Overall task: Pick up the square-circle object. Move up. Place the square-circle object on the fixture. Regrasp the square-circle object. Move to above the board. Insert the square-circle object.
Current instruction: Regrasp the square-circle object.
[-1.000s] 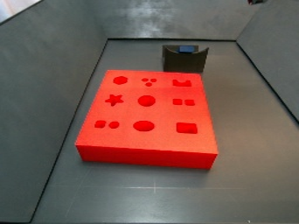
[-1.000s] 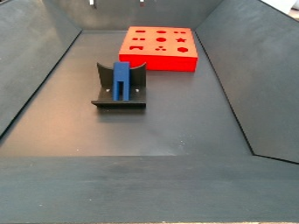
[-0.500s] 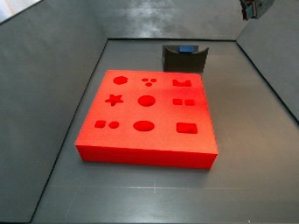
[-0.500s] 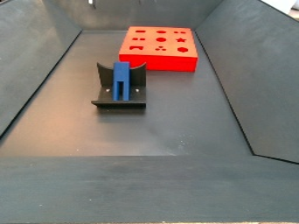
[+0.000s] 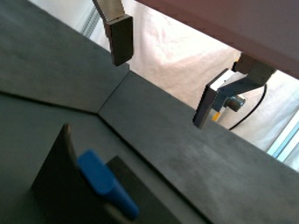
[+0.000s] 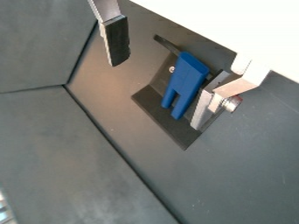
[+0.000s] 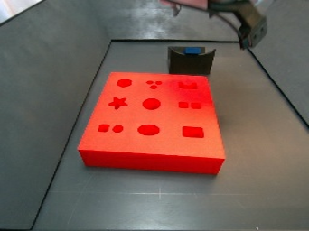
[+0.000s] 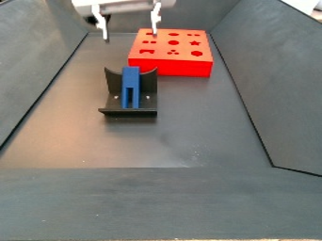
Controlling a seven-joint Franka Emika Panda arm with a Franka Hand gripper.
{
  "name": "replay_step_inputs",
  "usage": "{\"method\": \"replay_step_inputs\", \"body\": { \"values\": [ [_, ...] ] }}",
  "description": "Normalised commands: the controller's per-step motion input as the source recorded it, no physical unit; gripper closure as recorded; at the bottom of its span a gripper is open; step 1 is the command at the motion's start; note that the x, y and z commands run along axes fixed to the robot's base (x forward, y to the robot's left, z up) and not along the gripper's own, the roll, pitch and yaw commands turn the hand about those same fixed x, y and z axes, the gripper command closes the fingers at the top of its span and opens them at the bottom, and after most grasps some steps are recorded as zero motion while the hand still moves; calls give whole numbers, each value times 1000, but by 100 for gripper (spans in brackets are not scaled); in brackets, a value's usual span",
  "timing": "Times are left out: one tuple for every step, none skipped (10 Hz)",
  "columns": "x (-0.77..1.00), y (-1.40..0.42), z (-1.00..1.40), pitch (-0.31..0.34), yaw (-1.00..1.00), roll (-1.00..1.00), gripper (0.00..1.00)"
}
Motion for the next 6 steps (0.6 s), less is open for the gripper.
{"method": "replay_step_inputs", "body": {
  "values": [
    [80, 52, -1000, -127, 51, 74, 0],
    [89, 47, -1000, -119, 11, 73, 0],
    [97, 44, -1000, -106, -13, 72, 0],
    [106, 37, -1000, -87, -30, 71, 0],
    [102, 26, -877, -64, -42, 72, 0],
    [90, 14, -672, -33, -45, 70, 0]
  ]
}}
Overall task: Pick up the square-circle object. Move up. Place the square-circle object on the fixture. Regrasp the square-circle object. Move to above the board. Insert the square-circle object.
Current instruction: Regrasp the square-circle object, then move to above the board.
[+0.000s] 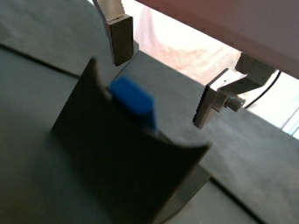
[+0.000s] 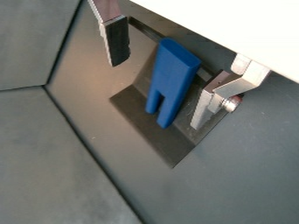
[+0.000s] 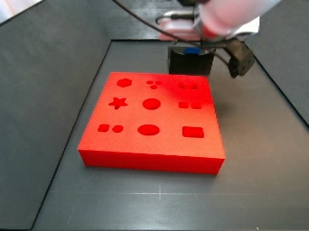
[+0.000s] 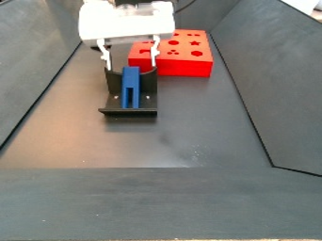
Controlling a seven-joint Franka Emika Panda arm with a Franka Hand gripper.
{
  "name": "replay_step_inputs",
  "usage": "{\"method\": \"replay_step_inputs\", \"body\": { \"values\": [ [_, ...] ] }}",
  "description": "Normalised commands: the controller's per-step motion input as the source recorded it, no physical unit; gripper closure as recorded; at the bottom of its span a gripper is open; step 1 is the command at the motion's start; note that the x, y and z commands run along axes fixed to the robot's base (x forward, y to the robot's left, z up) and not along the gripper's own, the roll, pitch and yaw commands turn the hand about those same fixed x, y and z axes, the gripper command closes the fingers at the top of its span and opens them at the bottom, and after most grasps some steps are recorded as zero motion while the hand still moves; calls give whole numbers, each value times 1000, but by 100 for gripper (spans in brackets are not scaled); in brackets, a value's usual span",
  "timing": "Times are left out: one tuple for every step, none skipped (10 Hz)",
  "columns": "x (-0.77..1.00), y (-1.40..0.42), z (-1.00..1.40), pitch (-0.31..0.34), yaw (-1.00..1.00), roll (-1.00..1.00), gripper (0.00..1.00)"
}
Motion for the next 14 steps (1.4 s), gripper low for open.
{"method": "replay_step_inputs", "body": {
  "values": [
    [83, 13, -523, -15, -44, 68, 0],
    [76, 9, -379, -2, -34, 64, 0],
    [53, 7, -205, 17, -14, 53, 0],
    [0, 0, -167, 0, 0, 0, 100],
    [87, 42, 1000, 5, 261, -243, 100],
    [85, 41, 1000, 9, 251, -244, 100],
    [76, 39, 1000, -11, 180, -188, 100],
    [73, 37, 1000, -44, 136, -120, 100],
    [70, 35, 1000, -56, 111, -86, 100],
    [66, 34, 1000, -69, 66, -50, 100],
    [60, 32, 1000, -58, 26, -35, 100],
    [56, 30, 1000, -43, 0, -30, 100],
    [52, 29, 1000, -30, -12, -29, 100],
    [45, 26, 1000, 8, -30, -30, 100]
  ]
}}
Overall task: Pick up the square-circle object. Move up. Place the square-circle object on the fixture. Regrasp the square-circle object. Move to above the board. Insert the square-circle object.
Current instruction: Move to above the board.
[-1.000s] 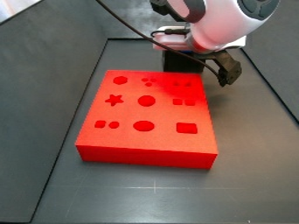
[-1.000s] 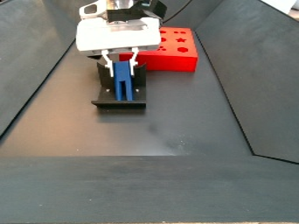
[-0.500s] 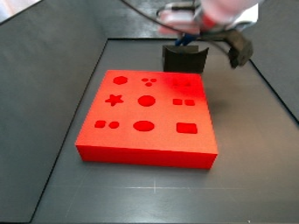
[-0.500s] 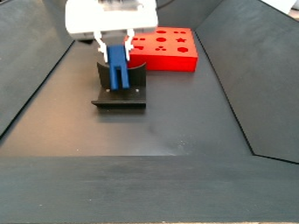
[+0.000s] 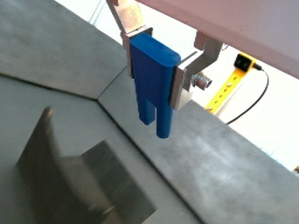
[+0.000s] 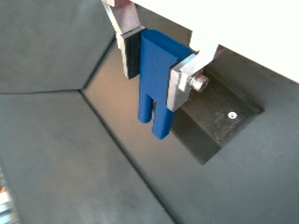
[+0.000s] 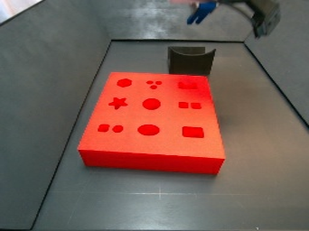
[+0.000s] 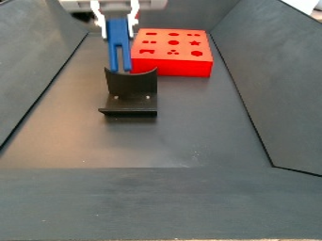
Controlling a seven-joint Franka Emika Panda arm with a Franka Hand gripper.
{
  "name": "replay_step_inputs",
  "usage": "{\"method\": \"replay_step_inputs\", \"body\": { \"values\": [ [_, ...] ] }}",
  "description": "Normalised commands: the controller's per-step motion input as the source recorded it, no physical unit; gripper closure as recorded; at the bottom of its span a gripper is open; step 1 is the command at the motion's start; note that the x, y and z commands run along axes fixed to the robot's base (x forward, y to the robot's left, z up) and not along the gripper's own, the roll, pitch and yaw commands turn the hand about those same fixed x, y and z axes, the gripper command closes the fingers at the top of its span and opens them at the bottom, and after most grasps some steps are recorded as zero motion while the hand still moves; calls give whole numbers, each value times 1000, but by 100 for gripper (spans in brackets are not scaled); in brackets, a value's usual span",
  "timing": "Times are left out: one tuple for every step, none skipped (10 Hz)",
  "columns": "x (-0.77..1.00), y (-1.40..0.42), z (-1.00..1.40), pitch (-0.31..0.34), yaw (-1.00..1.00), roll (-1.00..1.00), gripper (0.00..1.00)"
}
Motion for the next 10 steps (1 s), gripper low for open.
{"method": "replay_step_inputs", "body": {
  "values": [
    [41, 24, 1000, 22, -35, -34, 100],
    [34, 21, 1000, 50, -29, -35, 100],
    [31, 18, 1000, 69, -21, -37, 100],
    [28, 15, 1000, 92, -6, -41, 100],
    [27, 12, 1000, 104, 2, -41, 100],
    [31, 6, 1000, 121, 22, -44, 100],
    [36, 0, 1000, 142, 41, -38, 100],
    [44, -8, 1000, 150, 56, -40, 100],
    [46, -12, 945, 159, 66, -36, 100],
    [43, -18, 655, 161, 91, -39, 100]
  ]
}}
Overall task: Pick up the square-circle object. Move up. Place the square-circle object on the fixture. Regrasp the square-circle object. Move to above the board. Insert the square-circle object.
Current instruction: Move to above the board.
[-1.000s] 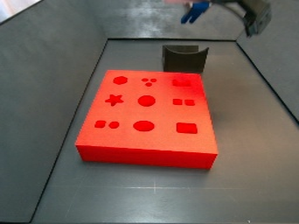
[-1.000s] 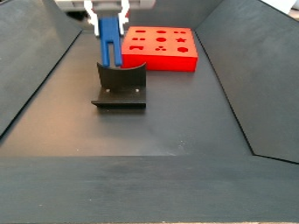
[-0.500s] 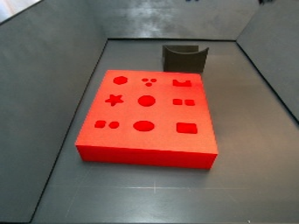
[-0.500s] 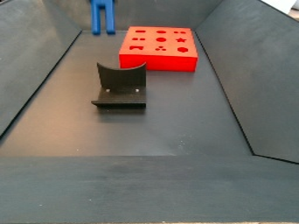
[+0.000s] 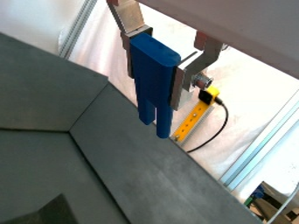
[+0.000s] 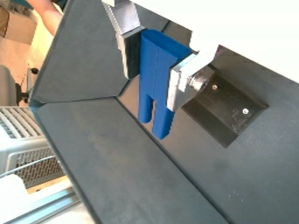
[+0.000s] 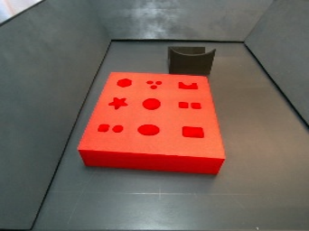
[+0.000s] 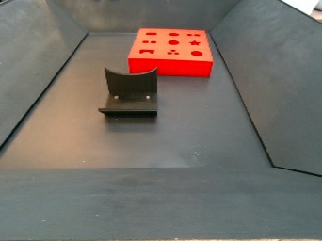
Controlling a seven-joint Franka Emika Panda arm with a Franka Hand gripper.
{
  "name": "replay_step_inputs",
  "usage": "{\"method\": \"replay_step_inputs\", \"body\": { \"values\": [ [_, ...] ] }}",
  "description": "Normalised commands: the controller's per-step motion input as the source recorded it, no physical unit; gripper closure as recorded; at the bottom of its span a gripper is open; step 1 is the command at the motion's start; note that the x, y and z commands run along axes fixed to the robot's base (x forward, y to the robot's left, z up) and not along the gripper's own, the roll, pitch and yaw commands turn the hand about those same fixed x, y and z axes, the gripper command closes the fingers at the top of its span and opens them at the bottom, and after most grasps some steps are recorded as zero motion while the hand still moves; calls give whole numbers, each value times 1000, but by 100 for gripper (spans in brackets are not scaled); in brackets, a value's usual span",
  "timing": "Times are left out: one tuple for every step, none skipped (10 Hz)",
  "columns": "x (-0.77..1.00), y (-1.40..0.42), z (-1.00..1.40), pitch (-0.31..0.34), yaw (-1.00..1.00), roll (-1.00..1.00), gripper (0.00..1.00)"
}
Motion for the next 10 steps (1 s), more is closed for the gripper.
{"method": "replay_step_inputs", "body": {
  "values": [
    [39, -22, 484, 155, 107, -42, 100],
    [32, -23, 316, 140, 115, -43, 100],
    [-590, -1000, 44, -32, -151, -1000, 100],
    [-592, -1000, 29, -40, -152, -1000, 100],
    [-630, -1000, 45, -60, -157, -1000, 100],
    [-641, -1000, 32, -65, -161, -1000, 100],
    [-646, -1000, 37, -59, -168, -1000, 100],
    [-653, -1000, 39, -52, -173, -1000, 100],
    [-676, -1000, 30, -45, -174, -1000, 100],
    [-680, -1000, 33, -40, -174, -1000, 100]
  ]
}}
